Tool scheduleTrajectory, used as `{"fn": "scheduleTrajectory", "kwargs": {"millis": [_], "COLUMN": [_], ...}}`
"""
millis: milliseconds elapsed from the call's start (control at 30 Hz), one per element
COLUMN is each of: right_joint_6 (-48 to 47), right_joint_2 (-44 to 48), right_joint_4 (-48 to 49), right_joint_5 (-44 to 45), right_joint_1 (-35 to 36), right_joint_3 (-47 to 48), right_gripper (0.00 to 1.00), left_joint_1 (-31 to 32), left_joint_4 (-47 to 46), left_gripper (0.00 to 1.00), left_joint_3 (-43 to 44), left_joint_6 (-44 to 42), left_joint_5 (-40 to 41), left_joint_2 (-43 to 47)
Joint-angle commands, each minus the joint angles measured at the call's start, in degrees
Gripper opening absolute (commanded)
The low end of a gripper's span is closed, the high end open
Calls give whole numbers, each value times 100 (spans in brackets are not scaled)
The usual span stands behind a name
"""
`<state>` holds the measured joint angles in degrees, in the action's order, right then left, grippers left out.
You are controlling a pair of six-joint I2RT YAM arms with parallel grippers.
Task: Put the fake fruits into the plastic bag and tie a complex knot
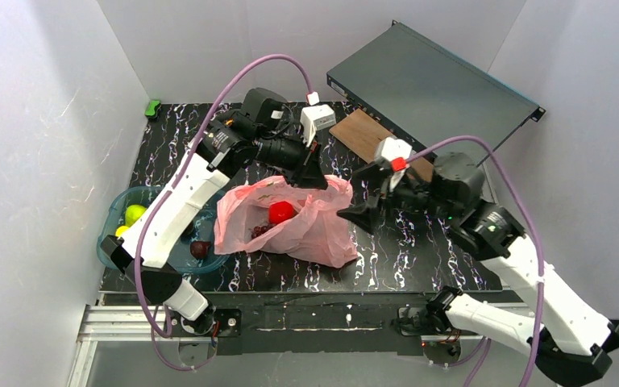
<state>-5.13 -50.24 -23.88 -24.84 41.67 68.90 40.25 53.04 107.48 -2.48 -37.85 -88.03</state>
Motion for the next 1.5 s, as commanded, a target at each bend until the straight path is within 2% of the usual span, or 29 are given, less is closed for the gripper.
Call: {"fn": "scheduleTrajectory", "kwargs": {"millis": [0,267,333,467,667,767,867,900,967,1033,1067,1100,1133,1233,1300,1333,1467], "right_joint_6": [-493,-911,-1013,-1029,-841,-774,-712,-679,-609,-580,-562,-518,-448,-98,156,277,667], "right_joint_2": [-155,-656,-635,-563,-850,-987,-1096,-1149,-1250,-1288,-1268,-1234,-1191,-1035,-986,-980,-1050], "right_joint_4": [1316,2879,3136,3370,3552,3691,3843,3834,3797,3717,3646,3573,3455,2991,2721,2639,2475], "right_joint_5": [1084,1619,1490,1436,1525,1700,1786,1797,1851,1877,1877,1878,1871,1719,1621,1525,1237], "right_joint_1": [684,1381,1458,1615,1633,1634,1634,1634,1634,1634,1625,1611,1589,1410,1243,1133,736], "right_joint_3": [-446,-946,-1218,-1872,-2268,-2218,-2141,-2100,-2044,-2077,-2107,-2145,-2159,-2101,-2022,-2008,-1988], "right_gripper": [99,97,90,69,53,53,67,67,60,46,33,15,1,1,1,1,1], "left_joint_1": [0,-102,-290,-887,-984,-935,-814,-787,-797,-942,-1071,-1218,-1385,-1648,-1665,-1669,-1731], "left_joint_4": [3,-163,-435,-1062,-1949,-2027,-2179,-2265,-2418,-2498,-2564,-2575,-2372,-777,156,425,1100], "left_gripper": [0,0,0,0,0,0,0,0,0,0,0,1,15,67,91,97,98], "left_joint_3": [477,609,529,527,183,-104,-378,-419,-351,-160,-66,17,154,605,517,298,-1006], "left_joint_6": [568,1095,1435,2210,2990,3026,3039,3054,3147,3301,3398,3414,3202,1607,501,63,-1972], "left_joint_5": [-393,-752,-925,-1553,-1951,-2027,-2060,-2069,-2056,-2104,-2210,-2260,-2224,-1433,-887,-657,-418], "left_joint_2": [15,-82,-67,-146,-53,18,164,193,203,138,102,78,76,199,472,709,2070]}}
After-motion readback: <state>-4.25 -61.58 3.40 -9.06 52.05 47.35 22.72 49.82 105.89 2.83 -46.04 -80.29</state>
